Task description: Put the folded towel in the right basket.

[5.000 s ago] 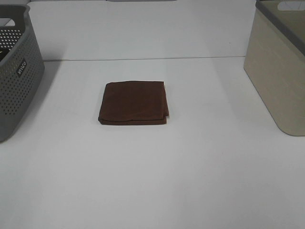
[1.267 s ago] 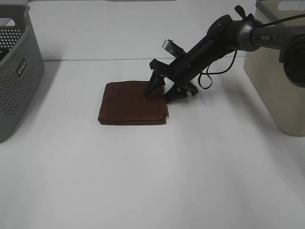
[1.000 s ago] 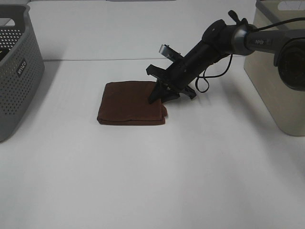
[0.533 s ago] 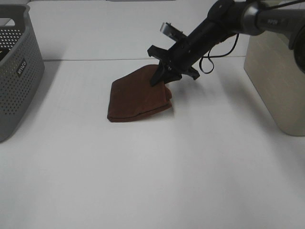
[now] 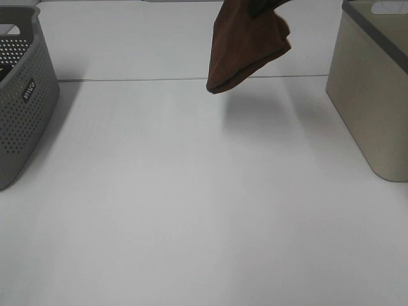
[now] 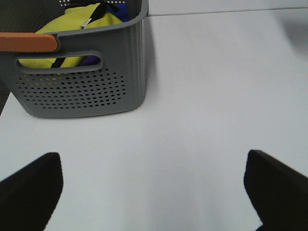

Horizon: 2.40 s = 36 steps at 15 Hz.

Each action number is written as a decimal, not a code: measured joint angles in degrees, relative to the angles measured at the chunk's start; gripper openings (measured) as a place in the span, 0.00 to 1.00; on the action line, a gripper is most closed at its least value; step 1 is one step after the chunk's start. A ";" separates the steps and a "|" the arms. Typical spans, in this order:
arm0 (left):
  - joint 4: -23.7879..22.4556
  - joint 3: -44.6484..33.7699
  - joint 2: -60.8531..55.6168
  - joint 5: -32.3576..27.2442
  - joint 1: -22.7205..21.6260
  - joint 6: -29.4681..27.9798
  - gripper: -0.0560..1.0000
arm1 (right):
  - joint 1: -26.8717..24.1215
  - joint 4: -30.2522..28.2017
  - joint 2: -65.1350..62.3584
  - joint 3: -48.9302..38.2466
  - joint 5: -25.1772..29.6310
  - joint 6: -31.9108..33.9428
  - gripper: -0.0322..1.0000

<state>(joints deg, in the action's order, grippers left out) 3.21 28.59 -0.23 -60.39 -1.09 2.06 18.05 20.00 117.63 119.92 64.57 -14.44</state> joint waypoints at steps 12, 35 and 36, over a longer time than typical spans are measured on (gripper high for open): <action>0.00 0.00 0.00 0.00 0.00 0.00 0.97 | -24.06 -9.85 -11.75 0.00 5.39 3.67 0.11; 0.00 0.00 0.00 0.00 0.00 0.00 0.97 | -20.97 -5.96 -5.50 -0.23 5.33 10.66 0.62; 0.00 0.00 0.00 0.00 0.00 0.00 0.97 | -19.25 -6.53 -6.93 -0.23 5.39 11.00 0.62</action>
<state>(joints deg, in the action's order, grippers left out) 3.21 28.59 -0.23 -60.39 -1.09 2.06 -1.20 13.46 110.70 119.69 69.96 -3.44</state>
